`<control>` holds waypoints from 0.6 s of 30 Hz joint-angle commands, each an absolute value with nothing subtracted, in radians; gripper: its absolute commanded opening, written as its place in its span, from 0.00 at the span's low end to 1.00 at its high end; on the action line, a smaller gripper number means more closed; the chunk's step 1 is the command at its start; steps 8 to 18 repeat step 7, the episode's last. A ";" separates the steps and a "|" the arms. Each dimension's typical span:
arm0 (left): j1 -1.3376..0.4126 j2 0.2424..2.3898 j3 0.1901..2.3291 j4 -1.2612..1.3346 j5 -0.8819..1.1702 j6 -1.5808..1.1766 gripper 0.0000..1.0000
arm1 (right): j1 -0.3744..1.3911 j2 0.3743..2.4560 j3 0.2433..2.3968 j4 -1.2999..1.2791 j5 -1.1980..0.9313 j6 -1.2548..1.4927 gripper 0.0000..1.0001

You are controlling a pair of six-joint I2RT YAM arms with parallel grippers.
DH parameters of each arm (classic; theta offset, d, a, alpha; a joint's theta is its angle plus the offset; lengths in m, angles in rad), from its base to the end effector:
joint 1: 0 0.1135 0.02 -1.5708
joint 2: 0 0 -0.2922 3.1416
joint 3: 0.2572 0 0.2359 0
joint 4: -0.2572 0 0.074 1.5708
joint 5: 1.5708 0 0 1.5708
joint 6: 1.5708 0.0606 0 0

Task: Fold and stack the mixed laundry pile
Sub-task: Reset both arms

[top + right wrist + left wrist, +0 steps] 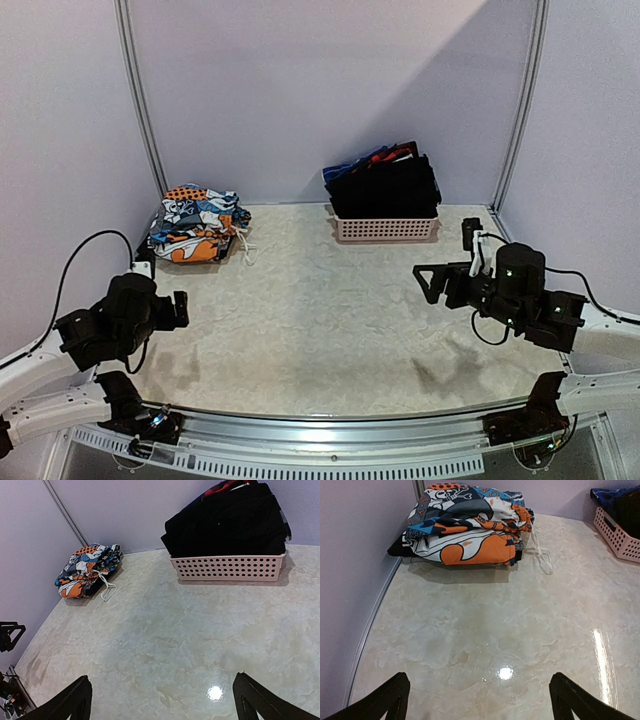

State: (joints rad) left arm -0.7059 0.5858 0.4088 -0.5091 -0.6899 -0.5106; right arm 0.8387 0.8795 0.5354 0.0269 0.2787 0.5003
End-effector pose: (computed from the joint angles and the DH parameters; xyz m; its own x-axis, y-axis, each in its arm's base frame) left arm 0.1050 -0.0388 0.2175 -0.4820 -0.0844 -0.8721 -0.1260 0.9917 -0.0263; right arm 0.1423 0.1334 0.2769 -0.4421 0.1980 -0.8748 -0.3741 0.8457 0.3805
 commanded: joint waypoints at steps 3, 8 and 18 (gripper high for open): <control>-0.721 0.623 0.405 -0.488 -0.705 -0.525 1.00 | 0.836 0.888 0.522 0.055 0.254 0.468 0.99; -0.721 0.637 0.408 -0.485 -0.707 -0.527 1.00 | 0.836 0.906 0.537 0.039 0.268 0.456 0.99; -0.721 0.637 0.408 -0.485 -0.707 -0.527 1.00 | 0.836 0.906 0.537 0.039 0.268 0.456 0.99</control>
